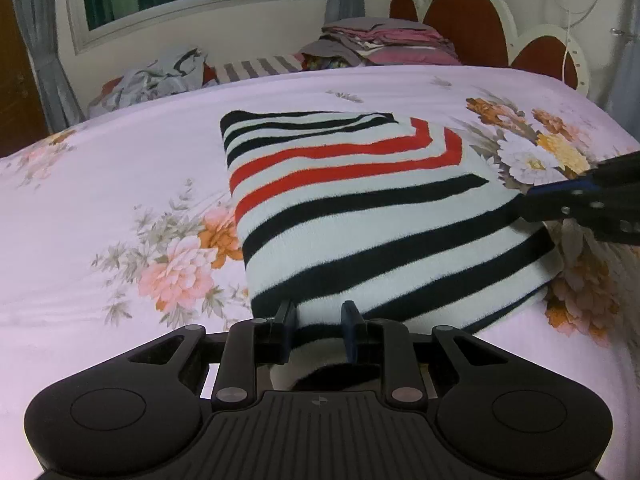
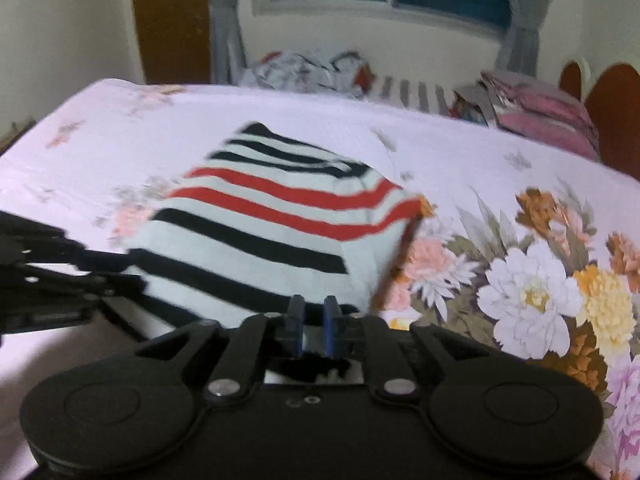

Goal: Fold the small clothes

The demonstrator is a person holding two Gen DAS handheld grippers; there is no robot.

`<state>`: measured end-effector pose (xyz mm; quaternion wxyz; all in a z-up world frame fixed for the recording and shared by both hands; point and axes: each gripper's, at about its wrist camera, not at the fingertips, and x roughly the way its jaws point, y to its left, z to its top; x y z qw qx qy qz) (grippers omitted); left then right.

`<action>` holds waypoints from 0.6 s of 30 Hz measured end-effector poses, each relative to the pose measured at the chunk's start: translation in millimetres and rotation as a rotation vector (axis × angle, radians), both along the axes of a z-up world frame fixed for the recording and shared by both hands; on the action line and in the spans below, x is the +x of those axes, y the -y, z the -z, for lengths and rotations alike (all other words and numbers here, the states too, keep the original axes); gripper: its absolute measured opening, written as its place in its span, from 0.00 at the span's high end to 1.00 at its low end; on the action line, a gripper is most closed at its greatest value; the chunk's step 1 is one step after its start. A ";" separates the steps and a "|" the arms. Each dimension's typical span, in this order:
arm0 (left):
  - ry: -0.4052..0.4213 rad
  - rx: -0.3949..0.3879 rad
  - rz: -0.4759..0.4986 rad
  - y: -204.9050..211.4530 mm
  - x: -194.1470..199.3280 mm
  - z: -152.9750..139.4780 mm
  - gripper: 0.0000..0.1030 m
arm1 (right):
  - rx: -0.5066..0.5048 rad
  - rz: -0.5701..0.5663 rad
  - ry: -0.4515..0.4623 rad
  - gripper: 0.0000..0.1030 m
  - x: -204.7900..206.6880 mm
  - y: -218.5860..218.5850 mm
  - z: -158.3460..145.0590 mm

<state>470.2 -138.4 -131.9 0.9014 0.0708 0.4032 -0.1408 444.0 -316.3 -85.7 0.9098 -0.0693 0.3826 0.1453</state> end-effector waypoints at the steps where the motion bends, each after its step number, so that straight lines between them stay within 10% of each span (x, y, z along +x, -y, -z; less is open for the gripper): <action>1: -0.001 0.000 -0.005 0.0 -0.4 0.0 0.77 | 0.005 -0.011 0.004 0.89 -2.7 -1.9 -1.9; 18: 0.000 0.067 -0.027 10.3 -10.8 7.2 0.77 | -0.006 0.009 -0.109 0.97 -2.8 4.4 44.7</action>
